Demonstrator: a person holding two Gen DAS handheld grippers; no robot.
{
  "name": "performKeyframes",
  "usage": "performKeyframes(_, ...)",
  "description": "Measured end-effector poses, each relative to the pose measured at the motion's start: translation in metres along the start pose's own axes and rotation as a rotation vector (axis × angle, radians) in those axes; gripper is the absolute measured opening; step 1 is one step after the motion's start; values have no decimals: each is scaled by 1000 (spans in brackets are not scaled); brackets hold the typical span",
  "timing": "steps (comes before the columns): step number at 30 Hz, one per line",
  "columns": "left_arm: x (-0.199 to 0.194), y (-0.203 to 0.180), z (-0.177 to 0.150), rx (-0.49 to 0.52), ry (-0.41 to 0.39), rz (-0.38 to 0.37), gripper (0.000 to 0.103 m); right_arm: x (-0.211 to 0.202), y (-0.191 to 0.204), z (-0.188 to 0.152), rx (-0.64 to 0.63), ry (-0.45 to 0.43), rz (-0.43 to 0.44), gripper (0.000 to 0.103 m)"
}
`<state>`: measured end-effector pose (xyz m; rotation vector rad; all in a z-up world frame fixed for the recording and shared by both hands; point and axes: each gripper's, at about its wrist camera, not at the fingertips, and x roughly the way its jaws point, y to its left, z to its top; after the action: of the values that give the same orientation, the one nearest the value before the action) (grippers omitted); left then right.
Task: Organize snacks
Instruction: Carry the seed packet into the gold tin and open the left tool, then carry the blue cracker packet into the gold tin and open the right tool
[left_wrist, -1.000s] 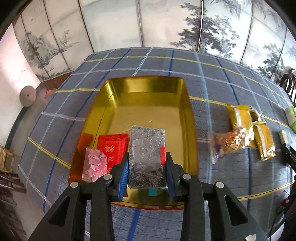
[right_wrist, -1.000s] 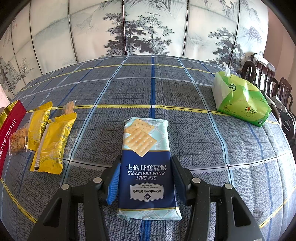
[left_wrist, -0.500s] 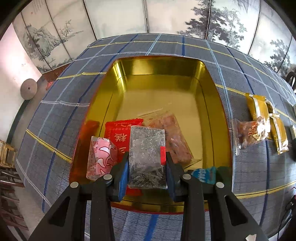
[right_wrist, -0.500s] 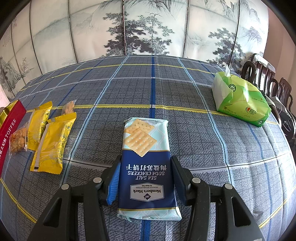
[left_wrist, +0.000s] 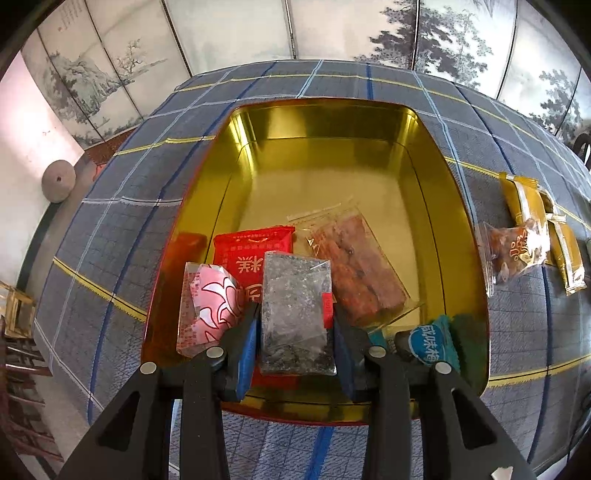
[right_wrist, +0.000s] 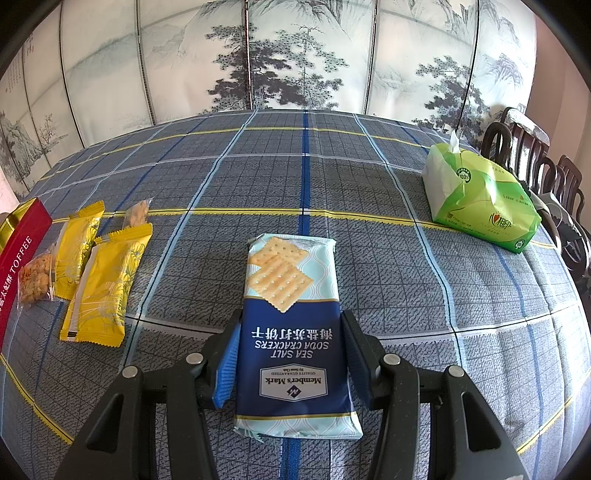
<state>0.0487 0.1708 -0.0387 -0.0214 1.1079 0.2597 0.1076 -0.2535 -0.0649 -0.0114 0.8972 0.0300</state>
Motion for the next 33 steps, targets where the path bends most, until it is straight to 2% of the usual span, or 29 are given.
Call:
performKeyframes(4,-3,0,1,6,-5,-5,36,0,0,0,0,0,0,52)
performKeyframes(10,-13,-5,2,40,-39,10,49,0,0,0,-2,-1,-3,52)
performKeyframes(17,-26,-3,3,40,-73,15,56,0,-2,-1,-2,0,-4,51)
performKeyframes(26,-51,1,1,16,-110,10,62,0,0,-1,-3,0,-4,51)
performKeyframes(33,-65,6,-3,-9,-131,8,63,0,1,-1,-4,0,-5,51)
